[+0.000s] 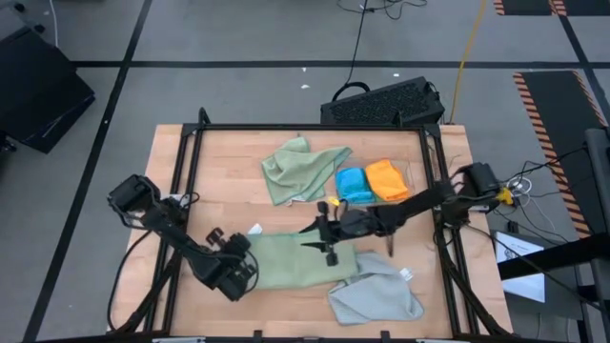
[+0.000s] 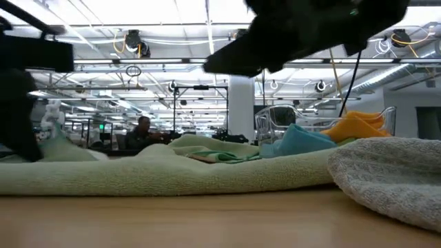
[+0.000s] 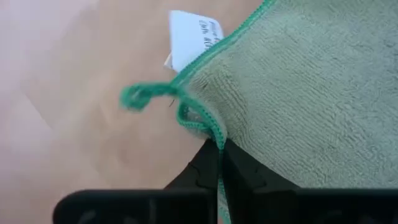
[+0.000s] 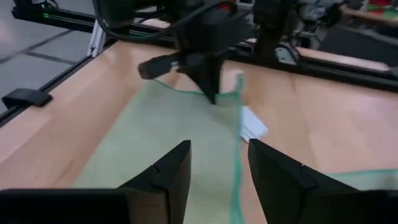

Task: Fold microfiber towels
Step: Fold the left light green microfiber cloth

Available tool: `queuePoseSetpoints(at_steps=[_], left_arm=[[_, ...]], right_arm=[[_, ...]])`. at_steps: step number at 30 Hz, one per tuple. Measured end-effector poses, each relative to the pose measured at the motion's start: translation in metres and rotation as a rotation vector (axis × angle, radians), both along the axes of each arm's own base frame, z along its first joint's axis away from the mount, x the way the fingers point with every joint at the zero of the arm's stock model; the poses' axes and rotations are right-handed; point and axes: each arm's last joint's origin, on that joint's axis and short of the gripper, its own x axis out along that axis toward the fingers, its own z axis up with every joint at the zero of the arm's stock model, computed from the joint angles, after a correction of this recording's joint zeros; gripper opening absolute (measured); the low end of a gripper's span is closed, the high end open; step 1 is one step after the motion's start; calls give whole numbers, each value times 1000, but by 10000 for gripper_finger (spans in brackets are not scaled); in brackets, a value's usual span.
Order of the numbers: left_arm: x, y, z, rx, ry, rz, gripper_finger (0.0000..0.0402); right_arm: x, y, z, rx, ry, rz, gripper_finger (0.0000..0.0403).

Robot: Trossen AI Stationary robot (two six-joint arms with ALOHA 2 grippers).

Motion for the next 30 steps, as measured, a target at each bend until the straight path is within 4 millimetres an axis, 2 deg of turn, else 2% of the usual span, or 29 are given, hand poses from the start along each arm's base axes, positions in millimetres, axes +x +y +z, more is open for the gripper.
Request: queuePoseSetpoints(at_steps=[6,12,17,20,30], left_arm=[[7,15,14,77,57,-153,8],[15,18,25,106,91,-256,6],[22,15,33,173,84,-349,5],[25,13,37,195,93,-401,5],[29,13,37,197,90,-445,4]], right_arm=[[57,-14,-6,41,25,35,158],[102,-36,-9,64,57,117,202],[120,-49,-22,95,71,206,246],[128,-52,-24,94,54,276,258],[140,-59,-32,29,7,315,237]])
